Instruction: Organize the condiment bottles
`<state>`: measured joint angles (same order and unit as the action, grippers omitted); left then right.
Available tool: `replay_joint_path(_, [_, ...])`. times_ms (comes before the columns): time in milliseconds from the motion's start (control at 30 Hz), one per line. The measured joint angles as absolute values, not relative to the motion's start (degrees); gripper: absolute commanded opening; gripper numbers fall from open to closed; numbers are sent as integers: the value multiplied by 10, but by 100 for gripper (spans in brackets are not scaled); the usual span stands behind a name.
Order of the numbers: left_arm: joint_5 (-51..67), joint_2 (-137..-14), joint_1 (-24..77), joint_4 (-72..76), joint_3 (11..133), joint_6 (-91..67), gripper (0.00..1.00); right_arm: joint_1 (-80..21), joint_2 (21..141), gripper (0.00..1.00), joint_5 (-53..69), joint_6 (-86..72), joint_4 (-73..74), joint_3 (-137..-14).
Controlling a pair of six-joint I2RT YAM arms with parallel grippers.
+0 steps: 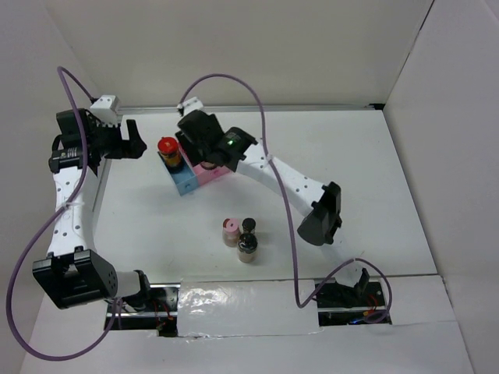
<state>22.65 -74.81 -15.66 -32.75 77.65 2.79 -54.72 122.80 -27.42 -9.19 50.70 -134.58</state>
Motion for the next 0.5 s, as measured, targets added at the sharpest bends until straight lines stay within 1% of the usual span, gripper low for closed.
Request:
replay_joint_path(67, [221, -747, -162, -321, 768, 25, 99, -568, 1253, 0, -258, -74, 481, -1365])
replay_joint_path(233, [218, -745, -168, -314, 748, 19, 99, -606, 1286, 0, -226, -40, 411, -1366])
replay_joint_path(500, [219, -744, -170, -312, 737, 12, 99, -600, 1315, 0, -205, -30, 334, -1385])
